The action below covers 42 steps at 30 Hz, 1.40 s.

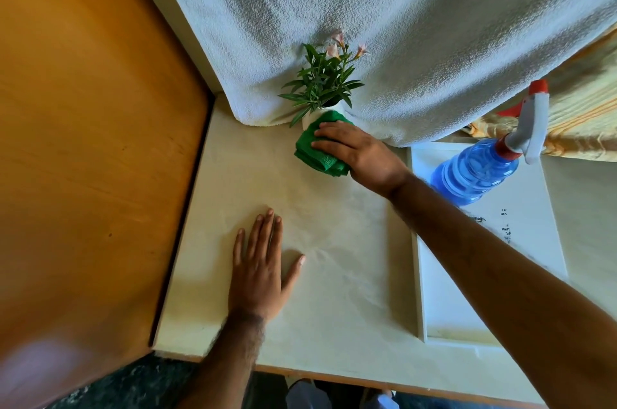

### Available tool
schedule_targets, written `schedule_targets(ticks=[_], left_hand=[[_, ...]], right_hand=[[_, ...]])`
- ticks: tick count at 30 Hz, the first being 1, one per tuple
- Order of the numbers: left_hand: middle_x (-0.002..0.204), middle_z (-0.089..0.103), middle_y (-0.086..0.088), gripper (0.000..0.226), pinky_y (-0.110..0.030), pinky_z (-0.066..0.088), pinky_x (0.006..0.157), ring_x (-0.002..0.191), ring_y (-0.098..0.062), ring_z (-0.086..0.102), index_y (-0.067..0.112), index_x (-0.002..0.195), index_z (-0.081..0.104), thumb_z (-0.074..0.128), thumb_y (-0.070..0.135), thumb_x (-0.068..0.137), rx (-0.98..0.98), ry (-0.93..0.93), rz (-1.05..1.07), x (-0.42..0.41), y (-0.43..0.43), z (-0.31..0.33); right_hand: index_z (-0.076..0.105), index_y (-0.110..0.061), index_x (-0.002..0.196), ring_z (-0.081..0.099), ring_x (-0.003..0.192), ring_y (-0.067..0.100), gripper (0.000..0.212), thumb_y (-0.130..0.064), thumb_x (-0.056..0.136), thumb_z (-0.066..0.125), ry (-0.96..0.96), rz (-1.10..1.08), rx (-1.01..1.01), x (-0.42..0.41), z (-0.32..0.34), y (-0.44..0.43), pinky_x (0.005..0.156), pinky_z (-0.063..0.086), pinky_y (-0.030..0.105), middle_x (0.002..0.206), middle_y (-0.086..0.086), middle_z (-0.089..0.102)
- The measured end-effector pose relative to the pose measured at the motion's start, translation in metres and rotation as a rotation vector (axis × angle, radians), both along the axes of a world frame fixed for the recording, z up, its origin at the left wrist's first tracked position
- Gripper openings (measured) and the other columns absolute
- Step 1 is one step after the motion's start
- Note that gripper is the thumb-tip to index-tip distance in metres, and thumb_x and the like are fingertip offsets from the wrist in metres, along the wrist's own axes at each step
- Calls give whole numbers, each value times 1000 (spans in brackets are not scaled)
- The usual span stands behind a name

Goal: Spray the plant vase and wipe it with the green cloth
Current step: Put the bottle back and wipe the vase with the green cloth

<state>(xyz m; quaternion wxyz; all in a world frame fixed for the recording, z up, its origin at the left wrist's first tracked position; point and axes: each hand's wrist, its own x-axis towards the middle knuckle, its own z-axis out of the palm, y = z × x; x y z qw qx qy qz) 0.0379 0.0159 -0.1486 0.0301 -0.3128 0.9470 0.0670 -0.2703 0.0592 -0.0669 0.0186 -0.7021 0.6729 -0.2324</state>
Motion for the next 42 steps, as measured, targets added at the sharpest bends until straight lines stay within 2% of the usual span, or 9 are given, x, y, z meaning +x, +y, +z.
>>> schedule_targets(ticks=[11, 16, 20, 23, 25, 26, 28, 33, 42], left_hand=[[176, 17, -9, 88, -58, 30, 127, 162, -27, 19, 14, 167, 16, 25, 71, 101, -11, -12, 6, 2, -1, -3], [176, 16, -8, 88, -57, 28, 128, 163, -26, 17, 15, 167, 14, 29, 71, 101, -12, 8, 4, 2, -1, -5], [176, 18, -9, 88, -58, 30, 127, 162, -27, 19, 14, 166, 18, 33, 69, 100, -22, 20, 3, 2, -1, -5], [175, 20, -9, 88, -58, 31, 126, 161, -27, 21, 13, 166, 20, 34, 69, 100, -22, 33, 0, 4, -1, -4], [175, 20, -9, 88, -58, 31, 126, 161, -27, 21, 13, 166, 20, 33, 70, 101, -23, 38, 2, 2, -1, -4], [175, 20, -9, 88, -58, 31, 126, 161, -27, 21, 13, 166, 19, 32, 70, 100, -21, 34, 3, 1, -1, -4], [175, 20, -9, 88, -58, 32, 126, 161, -28, 21, 13, 166, 19, 32, 71, 100, -15, 23, 8, 1, 0, -3], [175, 19, -9, 89, -58, 32, 126, 161, -28, 21, 14, 166, 18, 28, 72, 100, -9, 15, 8, 1, -1, -3], [176, 16, -9, 89, -58, 28, 128, 162, -28, 19, 14, 167, 16, 26, 72, 100, 3, -1, 3, 0, -1, -2]], right_hand=[[65, 1, 127, 56, 129, 38, 45, 18, 85, 62, -76, -26, 86, 7, -5, 3, 110, 46, 50, 136, 23, 60], [64, -4, 131, 54, 131, 33, 60, 22, 77, 60, -208, -93, 236, 12, -13, 10, 109, 47, 46, 143, 17, 56], [63, -5, 131, 54, 130, 33, 69, 25, 70, 58, -257, -139, 278, 17, -10, 8, 109, 46, 41, 142, 15, 57], [65, -1, 128, 58, 125, 36, 61, 24, 73, 61, -175, -82, 189, 23, -1, 13, 106, 48, 42, 135, 20, 61], [66, 2, 125, 59, 125, 38, 43, 17, 85, 60, -94, -63, 46, 23, 7, 14, 108, 47, 45, 131, 23, 63], [66, 3, 125, 58, 126, 39, 34, 10, 93, 56, -62, -63, -29, 20, 12, 12, 110, 46, 47, 130, 24, 64], [66, 5, 125, 57, 126, 41, 31, 0, 101, 47, -12, -70, -123, 15, 18, 4, 111, 44, 50, 129, 25, 64], [65, 5, 126, 54, 129, 42, 35, 14, 92, 60, 9, -67, -40, 10, 14, -4, 108, 45, 55, 131, 26, 62], [66, 1, 126, 57, 127, 38, 47, 19, 83, 65, -97, -110, 31, 10, 1, 5, 107, 48, 49, 133, 22, 63]])
